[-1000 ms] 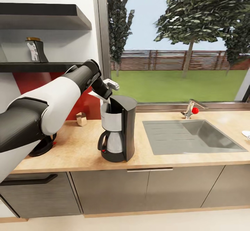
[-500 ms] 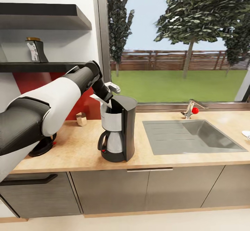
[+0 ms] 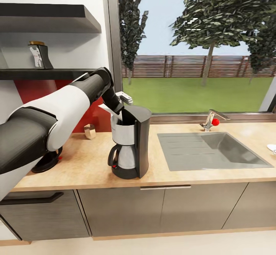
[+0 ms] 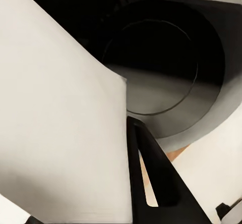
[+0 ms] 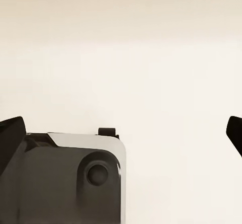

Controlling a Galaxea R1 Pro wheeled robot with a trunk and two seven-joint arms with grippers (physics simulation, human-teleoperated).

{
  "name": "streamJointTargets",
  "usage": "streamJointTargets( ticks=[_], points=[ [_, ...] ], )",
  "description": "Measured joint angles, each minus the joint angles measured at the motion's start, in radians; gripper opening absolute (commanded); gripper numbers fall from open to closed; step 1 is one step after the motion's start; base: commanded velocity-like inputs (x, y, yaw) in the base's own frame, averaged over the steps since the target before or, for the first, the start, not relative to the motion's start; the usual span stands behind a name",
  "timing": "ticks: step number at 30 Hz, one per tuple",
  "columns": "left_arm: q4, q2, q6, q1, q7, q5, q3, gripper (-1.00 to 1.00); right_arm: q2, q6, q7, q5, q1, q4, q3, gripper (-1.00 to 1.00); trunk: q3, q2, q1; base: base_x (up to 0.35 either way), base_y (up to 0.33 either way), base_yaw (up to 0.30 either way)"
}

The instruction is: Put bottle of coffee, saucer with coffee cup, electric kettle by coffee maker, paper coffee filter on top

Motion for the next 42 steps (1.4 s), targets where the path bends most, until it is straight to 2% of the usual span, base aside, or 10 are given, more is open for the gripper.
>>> streamJointTargets(
  ticks=[35, 42],
  points=[
    [-0.003, -0.002, 0.003, 0.000, -0.004, 0.010, 0.003, -1.00, -0.003, 0.002, -0.001, -0.001, 0.000, -0.003, -0.006, 1.00, 0.000, 0.000, 0.000, 0.000, 0.000, -0.001],
    [-0.002, -0.002, 0.002, 0.000, -0.004, 0.010, 0.003, -1.00, -0.003, 0.002, 0.000, -0.003, 0.000, -0.003, -0.007, 1.00, 0.002, 0.000, 0.000, 0.000, 0.000, -0.122]
  ],
)
